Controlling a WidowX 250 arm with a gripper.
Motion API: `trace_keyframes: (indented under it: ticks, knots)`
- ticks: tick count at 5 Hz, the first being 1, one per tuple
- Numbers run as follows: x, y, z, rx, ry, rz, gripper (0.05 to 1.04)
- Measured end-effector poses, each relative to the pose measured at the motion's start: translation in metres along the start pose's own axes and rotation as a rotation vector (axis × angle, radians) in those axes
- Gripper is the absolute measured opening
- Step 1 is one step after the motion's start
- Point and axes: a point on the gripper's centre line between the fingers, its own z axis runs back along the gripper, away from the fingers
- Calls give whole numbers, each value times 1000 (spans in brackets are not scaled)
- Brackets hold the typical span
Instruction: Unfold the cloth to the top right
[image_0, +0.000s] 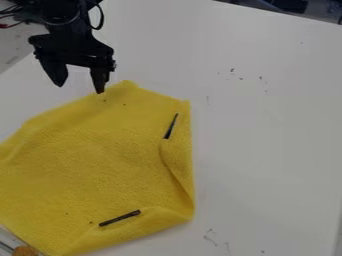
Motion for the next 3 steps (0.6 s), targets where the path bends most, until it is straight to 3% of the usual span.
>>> trace_keyframes:
  ticks: [1, 2, 3]
  knots:
    - [-5, -1, -7, -3, 27, 3, 1000]
    - [-1, -12, -10, 18, -7, -22, 1000]
    - [7, -27, -8, -4, 5, -5, 1000]
